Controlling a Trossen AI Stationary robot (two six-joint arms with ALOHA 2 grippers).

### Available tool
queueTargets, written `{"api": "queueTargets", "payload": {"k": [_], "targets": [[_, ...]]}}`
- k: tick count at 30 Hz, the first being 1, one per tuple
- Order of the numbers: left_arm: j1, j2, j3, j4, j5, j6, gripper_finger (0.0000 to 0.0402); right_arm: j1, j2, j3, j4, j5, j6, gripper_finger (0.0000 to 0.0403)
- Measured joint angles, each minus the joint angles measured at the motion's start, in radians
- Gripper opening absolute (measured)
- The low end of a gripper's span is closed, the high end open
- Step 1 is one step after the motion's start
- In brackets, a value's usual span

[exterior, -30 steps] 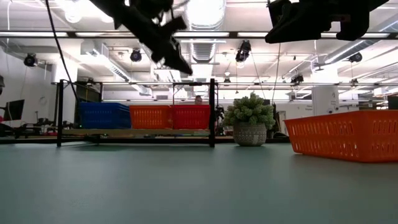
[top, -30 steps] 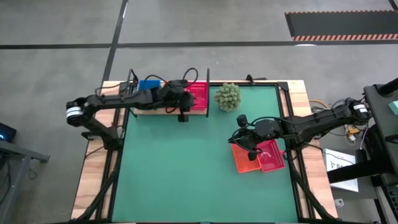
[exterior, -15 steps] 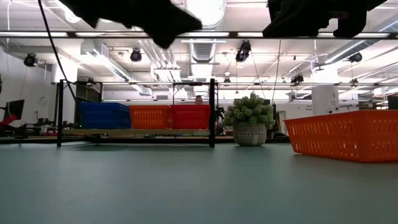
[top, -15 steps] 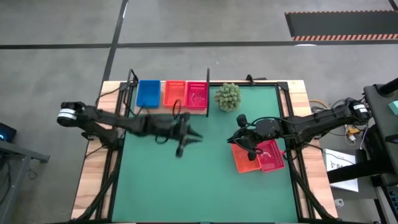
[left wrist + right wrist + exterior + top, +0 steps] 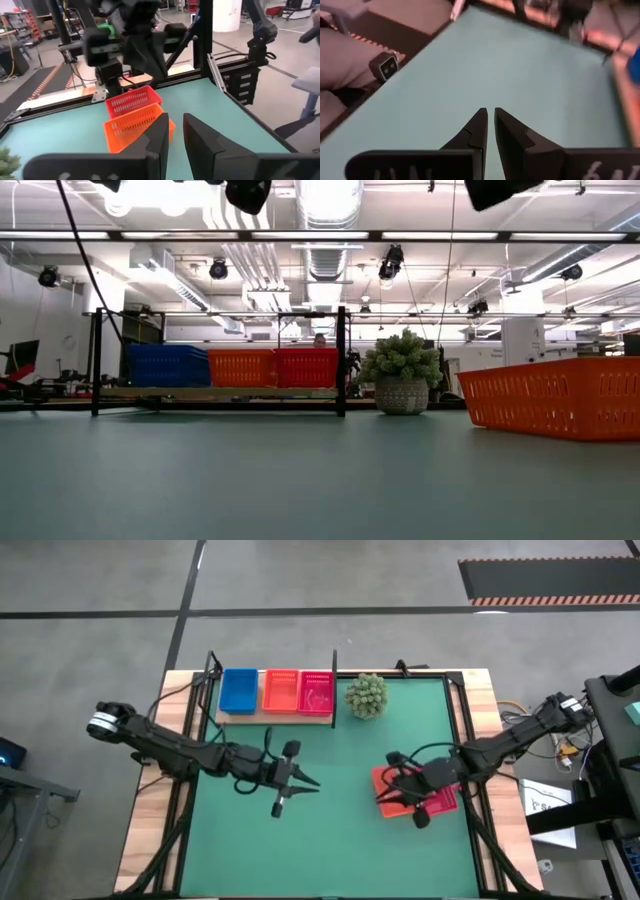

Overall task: Stack baskets on shelf by color
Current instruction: Stack the orange bin on the orange bin on the shelf

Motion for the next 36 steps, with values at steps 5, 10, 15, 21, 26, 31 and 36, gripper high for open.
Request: {"api": "queueTargets", "payload": {"k": [5,10,15,21,26,31,36], "targets": [[0.003,-0.018,0.0,0.0,-0.001,0.037,0.004,0.051,0.099,0.115,-0.3,0.041,0.229,0.0027],[0.003,-0.032,-0.001,0.002,-0.001,0.043,0.004,0.05,0.257,0.212,-0.682,0.043,0.387,0.0027],[0.003,-0.033,-0.001,0.0,-0.001,0.046,0.004,0.042,0.383,0.247,-0.821,0.043,0.396,0.0027],[0.003,-0.033,-0.001,0.0,-0.001,0.049,0.004,0.007,0.453,0.26,-0.766,0.044,0.332,0.0027],[0.003,-0.033,-0.002,-0.001,-0.001,0.049,0.004,-0.033,0.465,0.244,-0.675,0.042,0.269,0.0027],[0.003,-0.033,-0.002,-0.001,-0.001,0.049,0.004,-0.082,0.464,0.231,-0.639,0.042,0.227,0.0027],[0.003,-0.034,-0.002,-0.001,-0.001,0.042,0.004,-0.123,0.47,0.231,-0.629,0.021,0.199,0.0027]]}}
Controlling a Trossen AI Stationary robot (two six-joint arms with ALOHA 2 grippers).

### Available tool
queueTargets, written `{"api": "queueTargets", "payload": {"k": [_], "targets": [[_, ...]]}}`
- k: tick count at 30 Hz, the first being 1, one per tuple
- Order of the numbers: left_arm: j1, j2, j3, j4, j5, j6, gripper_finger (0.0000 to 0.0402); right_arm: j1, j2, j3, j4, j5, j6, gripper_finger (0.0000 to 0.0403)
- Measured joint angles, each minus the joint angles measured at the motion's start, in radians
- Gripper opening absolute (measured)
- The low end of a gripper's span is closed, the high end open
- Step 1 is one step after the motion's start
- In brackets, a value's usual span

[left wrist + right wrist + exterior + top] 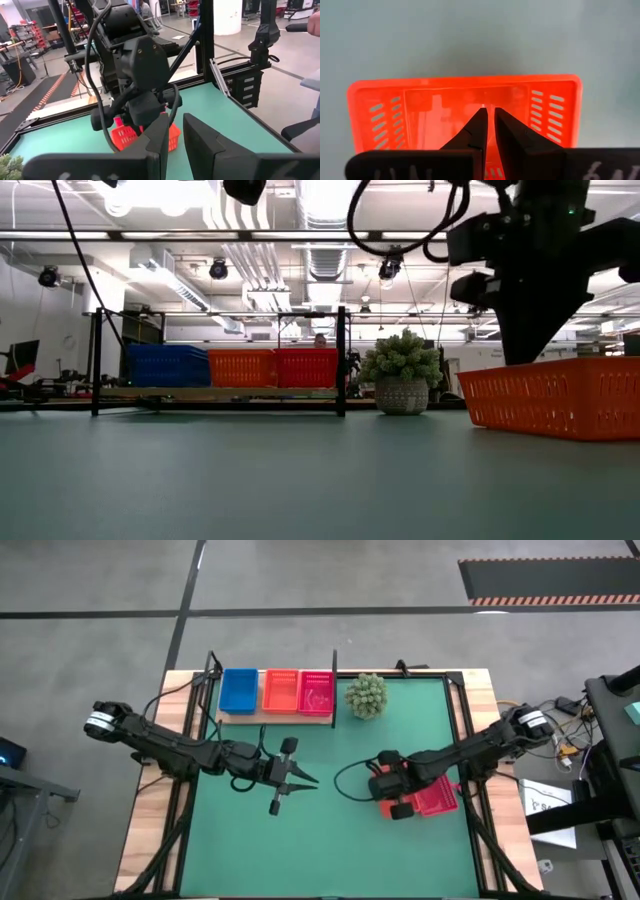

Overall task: Stack baskets on shelf by color
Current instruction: Stack the orange bin on the orange bin on the shelf

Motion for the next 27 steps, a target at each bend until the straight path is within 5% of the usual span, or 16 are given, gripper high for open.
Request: {"api": "queueTargets", "payload": {"k": [8,19,23,27], "targets": [[-0.005,0.024,-0.003,-0.008,0.0,-0.052,0.004,-0.017,0.002,-0.013,-0.008,-0.031,-0.014,0.0027],[-0.006,0.041,-0.003,-0.007,0.0,-0.045,0.004,-0.106,0.078,-0.057,0.271,-0.019,-0.163,0.0027],[-0.006,0.039,-0.002,-0.006,0.001,-0.044,0.004,-0.15,0.136,0.021,0.51,0.039,-0.266,0.0027],[-0.008,0.037,0.002,-0.005,0.0,-0.059,0.004,-0.176,0.182,0.18,0.474,0.088,-0.356,0.0027]]}}
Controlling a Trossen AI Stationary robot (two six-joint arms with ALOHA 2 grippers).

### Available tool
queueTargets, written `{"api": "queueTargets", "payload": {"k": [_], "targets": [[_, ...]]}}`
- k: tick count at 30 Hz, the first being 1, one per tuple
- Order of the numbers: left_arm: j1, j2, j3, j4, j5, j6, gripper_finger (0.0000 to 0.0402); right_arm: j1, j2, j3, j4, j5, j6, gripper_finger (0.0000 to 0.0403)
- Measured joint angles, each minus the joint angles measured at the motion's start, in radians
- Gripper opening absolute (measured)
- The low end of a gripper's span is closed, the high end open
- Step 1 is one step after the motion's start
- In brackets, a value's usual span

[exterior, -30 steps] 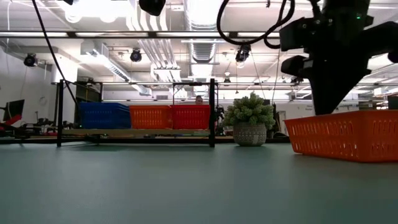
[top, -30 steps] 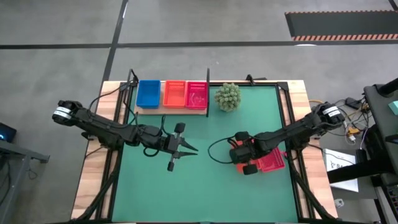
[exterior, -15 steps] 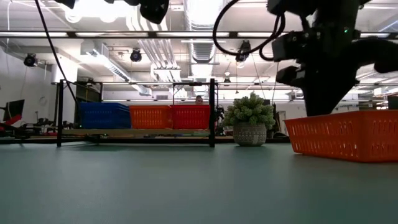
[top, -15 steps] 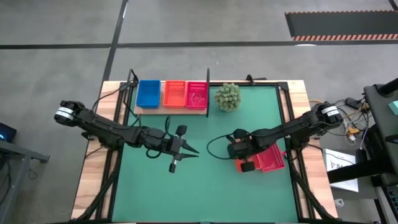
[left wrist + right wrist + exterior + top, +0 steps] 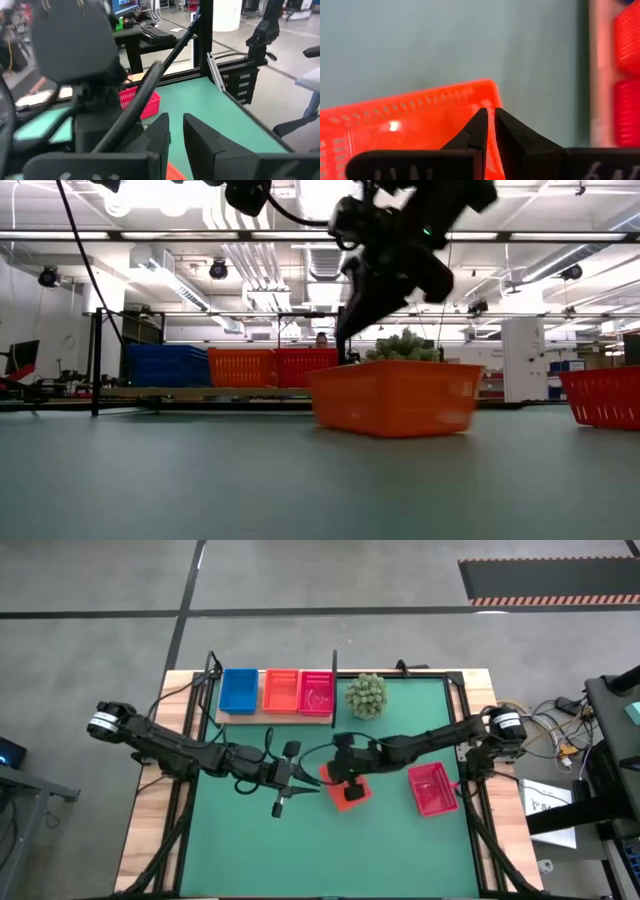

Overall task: Stack baskets on shelf by color
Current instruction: Stack the orange bin on the orange bin on the shelf

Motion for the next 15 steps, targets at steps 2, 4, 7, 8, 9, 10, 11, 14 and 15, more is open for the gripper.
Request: {"api": "queueTargets", "payload": {"k": [2,4,7,8,9,10,11,14,15], "targets": [[-0.007,0.0,0.0,-0.007,-0.009,-0.046,0.004,0.001,0.009,0.061,-0.081,-0.003,-0.049,0.0027],[-0.02,0.001,0.0,-0.047,-0.05,-0.109,0.004,0.009,0.001,0.095,-0.126,-0.006,-0.081,0.0027],[-0.048,0.016,0.0,-0.106,-0.171,-0.204,0.004,0.027,-0.047,0.082,-0.141,-0.006,-0.093,0.0026],[-0.06,0.024,0.0,-0.122,-0.214,-0.228,0.004,0.034,-0.069,0.062,-0.139,-0.006,-0.091,0.0026],[-0.07,0.034,0.0,-0.116,-0.25,-0.25,0.004,0.041,-0.092,0.041,-0.139,-0.004,-0.084,0.0026],[-0.078,0.043,0.0,-0.111,-0.271,-0.271,0.004,0.049,-0.115,0.019,-0.137,-0.004,-0.07,0.0026],[-0.086,0.055,0.0,-0.105,-0.289,-0.296,0.004,0.058,-0.137,-0.006,-0.13,-0.004,-0.06,0.0026],[-0.093,0.105,0.002,-0.084,-0.304,-0.401,0.004,0.083,-0.208,-0.093,-0.091,-0.005,-0.041,0.0026],[-0.092,0.127,0.005,-0.076,-0.307,-0.439,0.004,0.091,-0.234,-0.124,-0.062,-0.005,-0.045,0.0026]]}}
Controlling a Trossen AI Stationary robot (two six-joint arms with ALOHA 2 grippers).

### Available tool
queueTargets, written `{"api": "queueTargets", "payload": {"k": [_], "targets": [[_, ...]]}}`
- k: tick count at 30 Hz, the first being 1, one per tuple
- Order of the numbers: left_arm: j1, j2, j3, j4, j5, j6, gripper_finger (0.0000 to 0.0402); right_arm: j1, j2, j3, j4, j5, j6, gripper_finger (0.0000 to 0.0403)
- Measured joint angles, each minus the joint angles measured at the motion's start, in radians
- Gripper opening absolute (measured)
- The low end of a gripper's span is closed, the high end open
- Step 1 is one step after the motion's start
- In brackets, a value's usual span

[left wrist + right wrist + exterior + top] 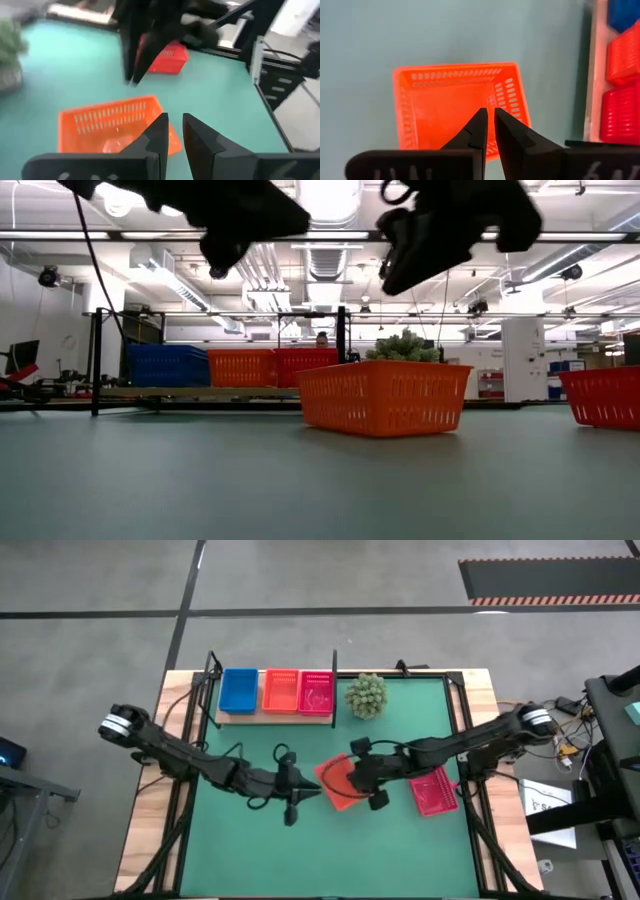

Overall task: Stack baskets on shelf by color
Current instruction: Stack the orange bin on the orange bin on the shelf

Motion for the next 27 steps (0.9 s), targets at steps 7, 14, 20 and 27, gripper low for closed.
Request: {"api": "queueTargets", "payload": {"k": [7,14,20,27], "targets": [[0.006,0.201,0.151,-0.016,-0.005,-0.078,0.004,0.017,-0.19,-0.159,0.115,0.001,-0.044,0.0026],[0.081,0.352,0.36,-0.365,-0.05,-0.101,0.004,0.017,-0.35,-0.279,0.193,0.003,-0.053,0.0026],[0.146,0.392,0.422,-0.656,-0.049,-0.174,0.004,0.017,-0.437,-0.325,0.185,0.002,-0.077,0.0026],[0.21,0.361,0.415,-0.863,-0.049,-0.185,0.004,0.017,-0.484,-0.344,0.182,0.002,-0.074,0.0027]]}}
